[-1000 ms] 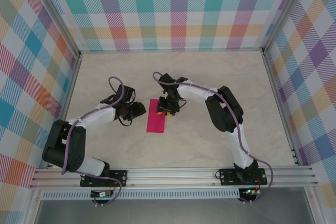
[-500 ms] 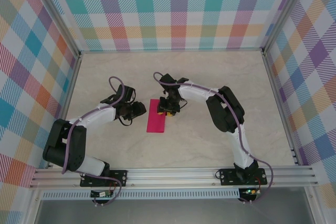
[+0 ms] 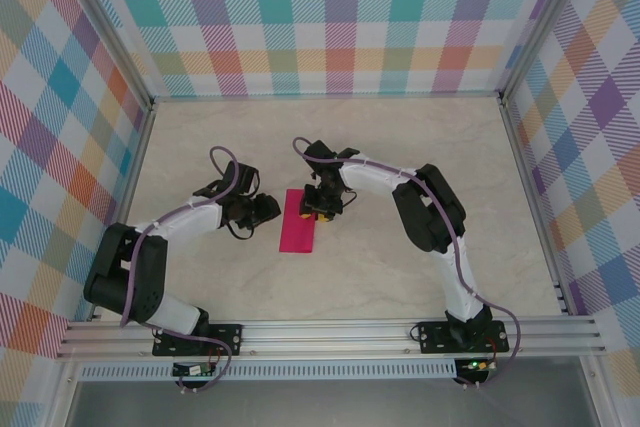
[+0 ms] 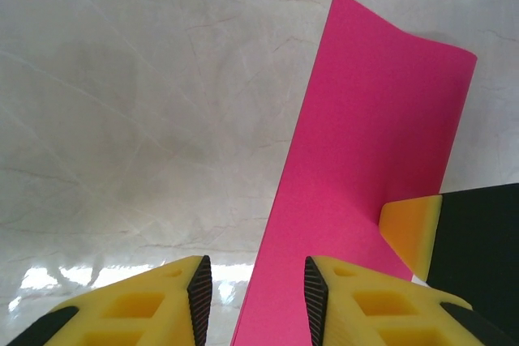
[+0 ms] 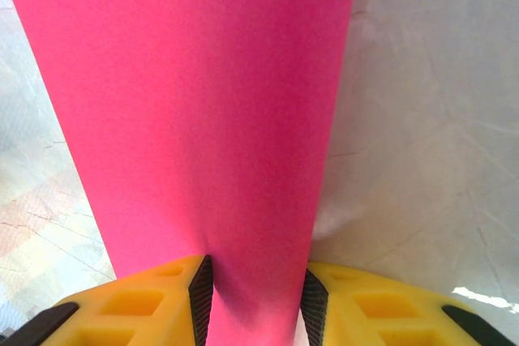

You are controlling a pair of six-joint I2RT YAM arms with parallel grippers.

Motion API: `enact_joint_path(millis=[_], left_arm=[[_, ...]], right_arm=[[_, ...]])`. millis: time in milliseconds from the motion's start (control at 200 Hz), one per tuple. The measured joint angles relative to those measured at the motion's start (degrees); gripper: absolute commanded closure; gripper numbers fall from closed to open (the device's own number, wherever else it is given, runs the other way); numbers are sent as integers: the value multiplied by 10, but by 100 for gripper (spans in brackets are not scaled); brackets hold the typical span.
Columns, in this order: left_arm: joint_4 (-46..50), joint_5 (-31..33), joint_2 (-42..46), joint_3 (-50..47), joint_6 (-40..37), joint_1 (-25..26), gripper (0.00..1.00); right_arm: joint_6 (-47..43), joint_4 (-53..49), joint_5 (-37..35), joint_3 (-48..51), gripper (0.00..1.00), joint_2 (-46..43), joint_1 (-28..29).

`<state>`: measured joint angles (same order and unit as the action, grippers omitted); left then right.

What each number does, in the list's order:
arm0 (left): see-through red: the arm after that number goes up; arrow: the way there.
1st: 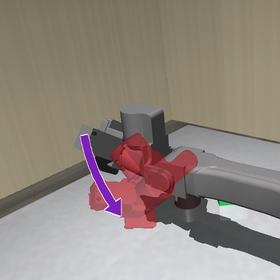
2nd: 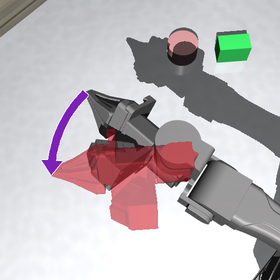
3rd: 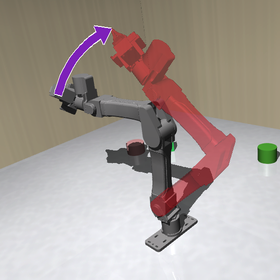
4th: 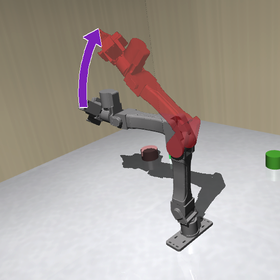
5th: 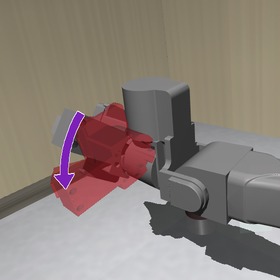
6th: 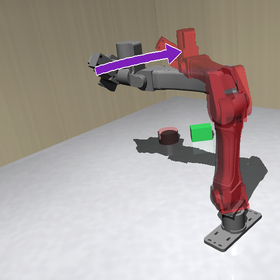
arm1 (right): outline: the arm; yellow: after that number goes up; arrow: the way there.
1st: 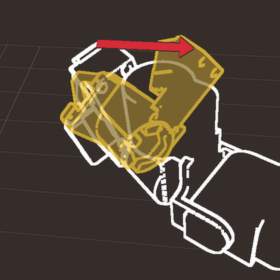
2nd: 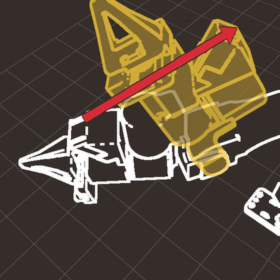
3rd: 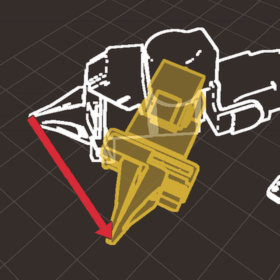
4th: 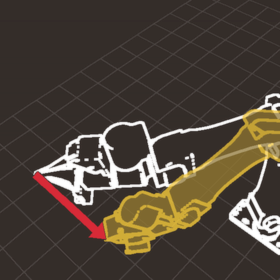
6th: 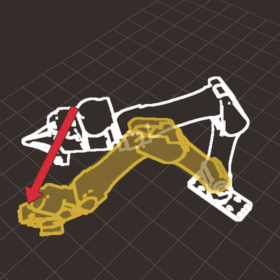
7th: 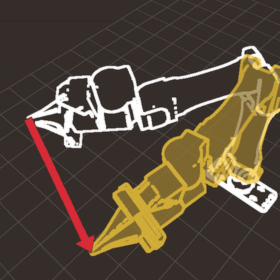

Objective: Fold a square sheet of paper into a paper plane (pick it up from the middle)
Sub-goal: Hold the square sheet of paper at the center of the table.

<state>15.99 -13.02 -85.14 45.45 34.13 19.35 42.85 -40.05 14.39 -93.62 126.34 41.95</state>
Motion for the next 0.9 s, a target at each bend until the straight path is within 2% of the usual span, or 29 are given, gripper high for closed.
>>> enact_joint_path(millis=[440, 900], left_arm=[[-24, -21, -12, -1, 10, 0, 63], [-92, -121, -85, -7, 23, 0, 91]], right_arm=[[7, 6, 15, 7, 62, 0, -6], [7, 6, 15, 7, 62, 0, -6]])
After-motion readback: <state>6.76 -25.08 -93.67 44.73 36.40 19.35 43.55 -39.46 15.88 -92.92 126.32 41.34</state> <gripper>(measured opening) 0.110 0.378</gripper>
